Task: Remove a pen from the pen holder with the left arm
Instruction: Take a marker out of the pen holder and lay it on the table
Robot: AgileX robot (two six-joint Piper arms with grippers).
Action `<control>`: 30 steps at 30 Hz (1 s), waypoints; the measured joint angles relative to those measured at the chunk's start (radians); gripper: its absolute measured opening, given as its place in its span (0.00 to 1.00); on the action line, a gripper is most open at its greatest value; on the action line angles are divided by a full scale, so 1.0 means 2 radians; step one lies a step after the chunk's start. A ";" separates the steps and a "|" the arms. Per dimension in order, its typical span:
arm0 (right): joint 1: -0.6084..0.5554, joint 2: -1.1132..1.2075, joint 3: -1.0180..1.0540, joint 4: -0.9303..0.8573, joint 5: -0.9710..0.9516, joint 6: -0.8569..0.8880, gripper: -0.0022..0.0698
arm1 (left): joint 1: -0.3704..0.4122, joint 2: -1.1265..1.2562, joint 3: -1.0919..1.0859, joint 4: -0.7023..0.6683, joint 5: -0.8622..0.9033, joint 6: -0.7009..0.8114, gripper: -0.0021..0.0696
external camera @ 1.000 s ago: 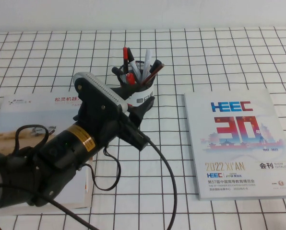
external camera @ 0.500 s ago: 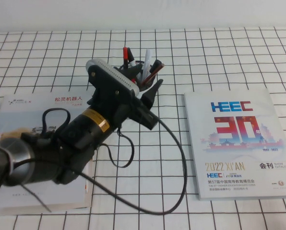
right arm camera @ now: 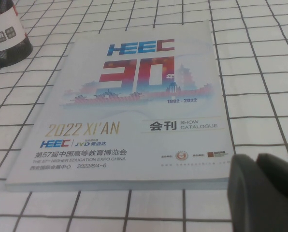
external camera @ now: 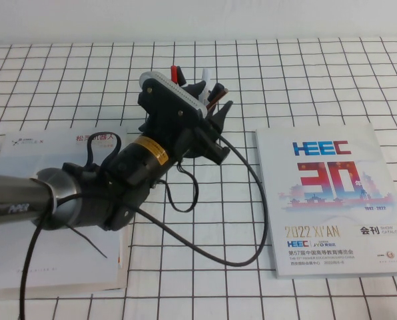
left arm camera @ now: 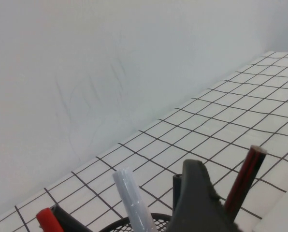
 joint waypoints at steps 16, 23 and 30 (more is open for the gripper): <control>0.000 0.000 0.000 0.000 0.000 0.000 0.01 | 0.000 0.031 -0.023 0.020 0.004 0.000 0.43; 0.000 0.000 0.000 0.000 0.000 0.000 0.01 | 0.000 0.038 -0.027 0.018 0.005 0.000 0.43; 0.000 0.000 0.000 0.000 0.000 0.000 0.01 | 0.000 0.043 -0.027 0.010 0.005 0.000 0.43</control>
